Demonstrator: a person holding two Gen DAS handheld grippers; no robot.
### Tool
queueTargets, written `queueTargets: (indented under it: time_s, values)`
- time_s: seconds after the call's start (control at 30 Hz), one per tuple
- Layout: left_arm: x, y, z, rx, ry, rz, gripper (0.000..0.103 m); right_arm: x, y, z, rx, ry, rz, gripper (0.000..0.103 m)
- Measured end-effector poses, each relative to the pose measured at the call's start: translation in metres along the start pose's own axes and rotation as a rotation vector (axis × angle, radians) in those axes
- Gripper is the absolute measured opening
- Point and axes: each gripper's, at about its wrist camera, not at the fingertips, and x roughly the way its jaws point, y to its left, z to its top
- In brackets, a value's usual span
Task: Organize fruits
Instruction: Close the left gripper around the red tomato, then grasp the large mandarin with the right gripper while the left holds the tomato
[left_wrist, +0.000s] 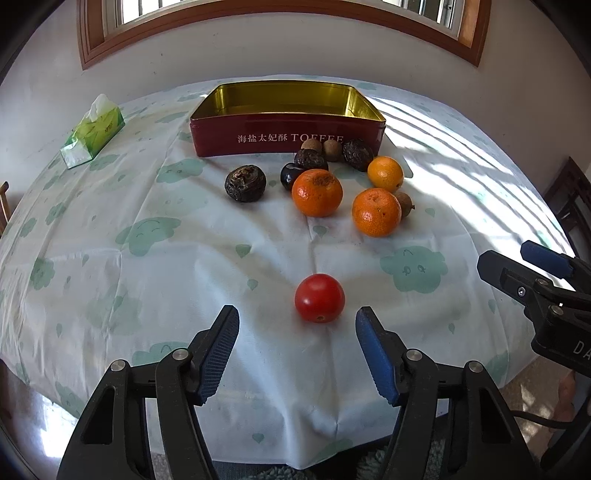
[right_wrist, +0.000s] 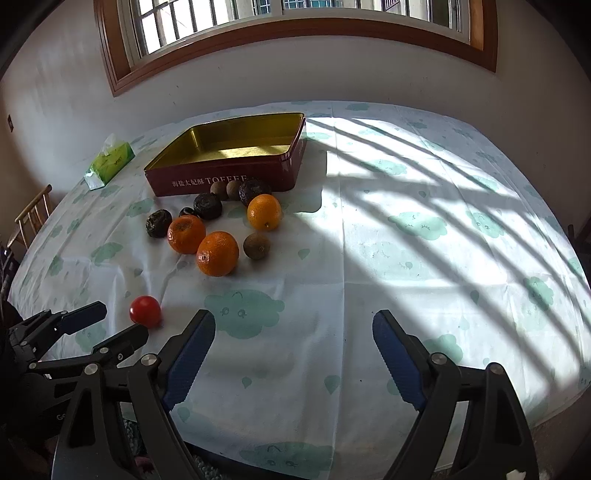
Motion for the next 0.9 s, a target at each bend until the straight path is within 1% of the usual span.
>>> queueTargets:
  time_s: [0.17,0.3,0.4,0.47,0.53,0.6,0.7,0.9]
  values:
    - [0.006,-0.001,0.002,0.008,0.002,-0.008,0.062,0.005,-0.004,0.000,0.009,0.011,0.003,0.085]
    - [0.012,-0.002,0.003,0.013,0.015,-0.022,0.057,0.011,-0.005,-0.001,0.012,0.023,0.008,0.085]
    - [0.015,-0.004,0.005,0.021,0.010,-0.022,0.054,0.016,-0.006,-0.001,0.016,0.035,0.011,0.085]
    - [0.018,-0.006,0.006,0.028,0.010,-0.022,0.047,0.019,-0.008,-0.001,0.019,0.041,0.015,0.085]
    - [0.022,-0.008,0.006,0.035,0.022,-0.027,0.036,0.022,-0.009,0.000,0.022,0.048,0.018,0.085]
    - [0.023,-0.009,0.006,0.039,0.023,-0.030,0.032,0.025,-0.010,-0.001,0.024,0.054,0.023,0.085]
    - [0.023,-0.007,0.006,0.031,0.018,-0.039,0.031,0.031,-0.010,-0.001,0.025,0.065,0.028,0.085]
    - [0.021,0.001,0.007,0.008,0.008,-0.033,0.031,0.038,-0.003,-0.001,0.001,0.078,0.042,0.085]
